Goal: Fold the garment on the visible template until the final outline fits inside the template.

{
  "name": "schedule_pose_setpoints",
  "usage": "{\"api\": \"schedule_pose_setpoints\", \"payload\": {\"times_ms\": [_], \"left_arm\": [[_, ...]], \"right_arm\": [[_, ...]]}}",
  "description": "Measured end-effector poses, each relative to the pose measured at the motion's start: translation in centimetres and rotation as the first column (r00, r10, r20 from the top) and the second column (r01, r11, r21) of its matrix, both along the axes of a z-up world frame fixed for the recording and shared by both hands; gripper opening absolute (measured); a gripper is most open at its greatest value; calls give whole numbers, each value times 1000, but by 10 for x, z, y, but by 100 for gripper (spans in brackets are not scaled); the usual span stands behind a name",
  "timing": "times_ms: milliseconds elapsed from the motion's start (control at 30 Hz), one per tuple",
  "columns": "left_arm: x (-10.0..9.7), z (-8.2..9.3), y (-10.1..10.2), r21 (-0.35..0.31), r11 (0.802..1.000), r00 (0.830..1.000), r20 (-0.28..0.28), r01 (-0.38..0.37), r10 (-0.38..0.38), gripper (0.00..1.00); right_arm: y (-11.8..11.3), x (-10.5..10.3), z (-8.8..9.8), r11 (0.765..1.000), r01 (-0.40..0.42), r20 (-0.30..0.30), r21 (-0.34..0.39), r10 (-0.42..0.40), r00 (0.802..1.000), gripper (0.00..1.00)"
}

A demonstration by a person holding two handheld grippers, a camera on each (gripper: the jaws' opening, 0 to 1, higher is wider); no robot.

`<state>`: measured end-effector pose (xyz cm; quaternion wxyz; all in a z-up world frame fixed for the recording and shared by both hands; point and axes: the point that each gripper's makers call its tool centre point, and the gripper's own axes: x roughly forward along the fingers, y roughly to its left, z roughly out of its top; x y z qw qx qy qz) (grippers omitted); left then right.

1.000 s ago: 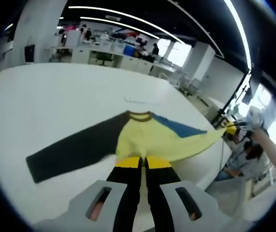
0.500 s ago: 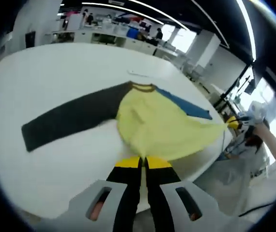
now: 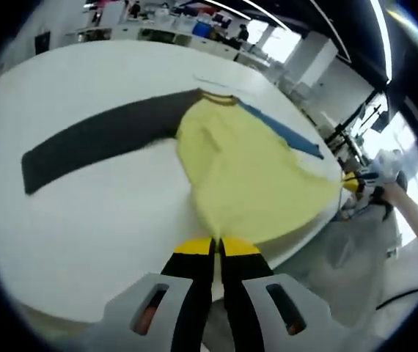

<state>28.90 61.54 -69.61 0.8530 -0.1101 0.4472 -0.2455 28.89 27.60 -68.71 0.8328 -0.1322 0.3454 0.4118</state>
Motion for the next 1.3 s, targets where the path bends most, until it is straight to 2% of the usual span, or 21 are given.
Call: {"api": "schedule_pose_setpoints", "payload": {"times_ms": [133,300,400,700,900,1300], "left_arm": [[-8,-10,-1,15,999,999,-17,31,-30,0],[-21,-21,-5,-9,999,996,-79,45,-45,0],[-29,-29,-6,-32,999,990,-135,28,-32,0],[-39,-46,-9,-49,999,977,-211,18,-28,0],[-42,-51,-9,-51,999,969,-246,9,-21,0],[-46,-57,-5,-37,999,965,-260,1,-11,0]], "right_arm": [[-1,-7,-10,1000,-5,-17,-4,5,1000,3],[-3,-13,-20,1000,-17,-34,-20,17,999,3],[-4,-18,-26,999,-28,-46,-36,26,999,3],[-7,-24,-39,997,-43,-68,-57,39,997,3],[-8,-26,-47,996,-56,-89,-76,49,995,3],[-7,-37,-58,991,-96,-125,-98,83,989,3]]}}
